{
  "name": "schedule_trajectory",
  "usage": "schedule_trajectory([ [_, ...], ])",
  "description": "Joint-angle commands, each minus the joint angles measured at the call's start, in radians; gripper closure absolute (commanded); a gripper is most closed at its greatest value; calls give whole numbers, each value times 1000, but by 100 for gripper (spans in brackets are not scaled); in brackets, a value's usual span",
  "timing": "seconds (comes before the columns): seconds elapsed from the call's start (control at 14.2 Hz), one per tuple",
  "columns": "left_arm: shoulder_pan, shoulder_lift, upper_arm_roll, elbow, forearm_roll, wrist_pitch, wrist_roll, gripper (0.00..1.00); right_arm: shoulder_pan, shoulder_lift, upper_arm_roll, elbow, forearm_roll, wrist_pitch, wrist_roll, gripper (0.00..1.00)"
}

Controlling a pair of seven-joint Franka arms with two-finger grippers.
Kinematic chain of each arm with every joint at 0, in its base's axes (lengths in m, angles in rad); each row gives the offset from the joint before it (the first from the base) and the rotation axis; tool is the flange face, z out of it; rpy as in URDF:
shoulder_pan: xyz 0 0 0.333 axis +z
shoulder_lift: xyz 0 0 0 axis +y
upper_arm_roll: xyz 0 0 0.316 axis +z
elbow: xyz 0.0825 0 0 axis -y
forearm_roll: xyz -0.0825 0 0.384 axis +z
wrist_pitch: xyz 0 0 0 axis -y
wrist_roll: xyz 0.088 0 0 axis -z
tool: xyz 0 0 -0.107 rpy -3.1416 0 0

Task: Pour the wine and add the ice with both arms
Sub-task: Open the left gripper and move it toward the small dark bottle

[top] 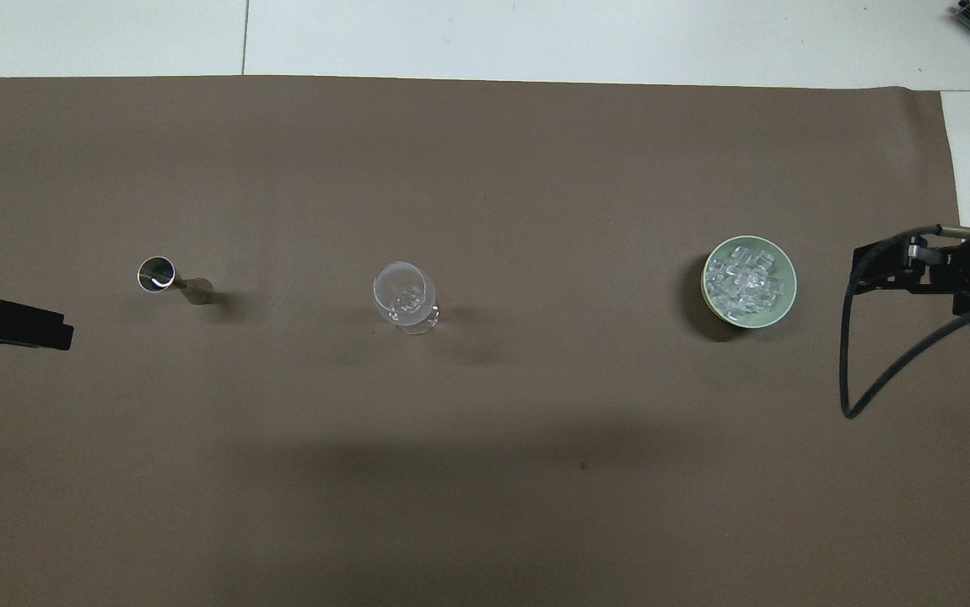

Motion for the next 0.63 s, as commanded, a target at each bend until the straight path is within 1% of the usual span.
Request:
schedule_trajectory([
  [0.0,-4,-26,10,-34,3,25,-2,0,-14,-3,6,-2,-4,2,-25,0],
  [0.07,-6,-18,12,-28,3,33,-11,0,-14,-3,6,-2,-4,2,-25,0],
  [0.14,-6,-12,10,-26,3,40,-63,0,-14,-3,6,-2,-4,2,-25,0],
  [0.28,-16,14,7,-18,-2,45,-228,0,-14,-3,6,-2,-4,2,-25,0],
  [0.42,-9,20,10,-24,-61,65,-370,0,-14,-3,6,-2,-4,2,-25,0],
  [0.56,-4,20,10,-37,-68,80,-526,0,-14,-3,6,-2,-4,2,-25,0],
])
